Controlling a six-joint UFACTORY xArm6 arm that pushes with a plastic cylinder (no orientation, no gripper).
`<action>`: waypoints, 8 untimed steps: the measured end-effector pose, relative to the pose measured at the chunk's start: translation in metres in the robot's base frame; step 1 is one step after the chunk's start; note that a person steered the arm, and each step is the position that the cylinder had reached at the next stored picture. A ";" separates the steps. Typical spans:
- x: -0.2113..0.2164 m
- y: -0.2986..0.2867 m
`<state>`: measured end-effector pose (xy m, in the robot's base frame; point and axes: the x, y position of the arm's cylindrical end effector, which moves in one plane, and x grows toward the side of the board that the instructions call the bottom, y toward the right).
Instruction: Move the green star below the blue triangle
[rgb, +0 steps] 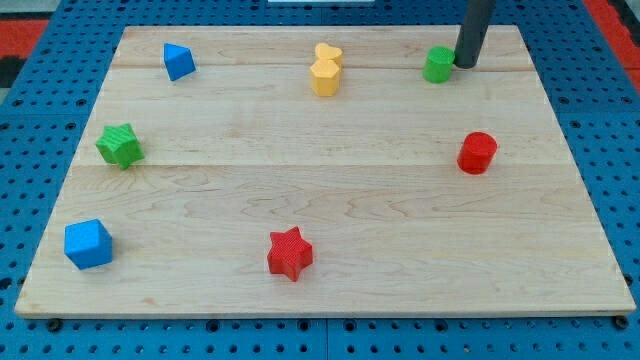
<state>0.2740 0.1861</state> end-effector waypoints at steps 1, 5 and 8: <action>0.002 -0.073; 0.158 -0.267; 0.196 -0.398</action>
<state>0.4698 -0.2124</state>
